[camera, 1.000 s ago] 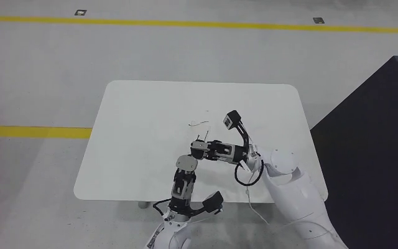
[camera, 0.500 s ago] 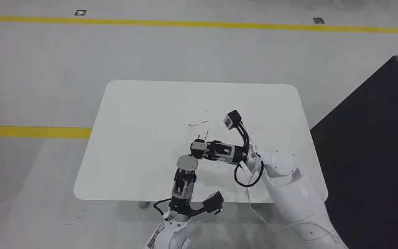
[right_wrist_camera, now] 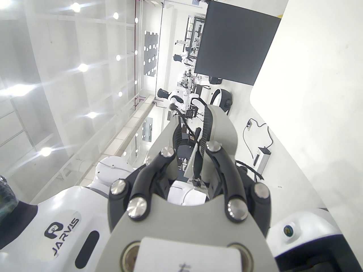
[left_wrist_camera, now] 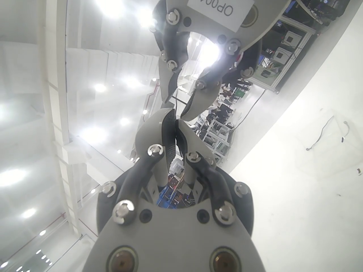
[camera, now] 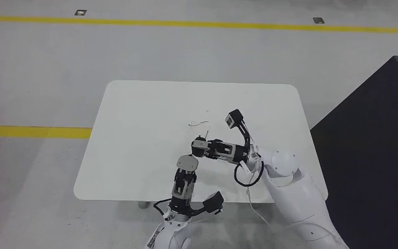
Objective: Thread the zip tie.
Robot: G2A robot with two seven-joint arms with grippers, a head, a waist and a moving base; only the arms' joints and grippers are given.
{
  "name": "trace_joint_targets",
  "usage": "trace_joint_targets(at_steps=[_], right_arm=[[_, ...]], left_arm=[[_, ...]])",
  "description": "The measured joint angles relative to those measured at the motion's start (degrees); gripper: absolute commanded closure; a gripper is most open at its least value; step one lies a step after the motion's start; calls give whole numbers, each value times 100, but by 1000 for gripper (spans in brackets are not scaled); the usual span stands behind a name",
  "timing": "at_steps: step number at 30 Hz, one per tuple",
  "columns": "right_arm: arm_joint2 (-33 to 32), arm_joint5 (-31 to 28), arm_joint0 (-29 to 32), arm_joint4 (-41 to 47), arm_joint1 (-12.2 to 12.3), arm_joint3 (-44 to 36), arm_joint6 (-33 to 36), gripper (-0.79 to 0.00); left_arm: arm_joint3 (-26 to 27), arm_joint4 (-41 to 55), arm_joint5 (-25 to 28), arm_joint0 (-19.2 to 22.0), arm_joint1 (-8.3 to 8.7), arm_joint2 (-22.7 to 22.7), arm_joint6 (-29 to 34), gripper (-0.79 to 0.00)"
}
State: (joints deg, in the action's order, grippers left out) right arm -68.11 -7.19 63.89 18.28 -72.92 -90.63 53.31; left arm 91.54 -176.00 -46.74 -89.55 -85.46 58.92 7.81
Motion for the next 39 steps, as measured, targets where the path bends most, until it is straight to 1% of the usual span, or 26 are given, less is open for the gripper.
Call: trace_joint_targets(at_steps=[2, 6, 15, 19, 24, 26, 39], right_arm=[[11, -1, -18, -39, 5, 0, -35, -139], [22, -8, -24, -48, 16, -5, -61, -120], [87, 8, -53, -45, 35, 10, -51, -142], [137, 11, -63, -45, 40, 37, -57, -123], [185, 4, -76, -24, 45, 65, -56, -52], [184, 13, -83, -17, 51, 67, -52, 0], [192, -11, -56, 30, 86, 42, -48, 0]], left_arm=[[11, 0, -21, -2, -4, 4, -2, 0], [9, 0, -35, -13, -9, 18, -28, 0], [-25, 0, -62, -5, -20, 74, -88, 0], [-37, 0, -70, -7, -29, 86, -97, 0], [-67, 0, -50, -6, -32, 109, -147, 0], [-79, 0, -45, -6, -33, 117, -162, 0], [-58, 0, -58, -49, -44, 146, -166, 0]])
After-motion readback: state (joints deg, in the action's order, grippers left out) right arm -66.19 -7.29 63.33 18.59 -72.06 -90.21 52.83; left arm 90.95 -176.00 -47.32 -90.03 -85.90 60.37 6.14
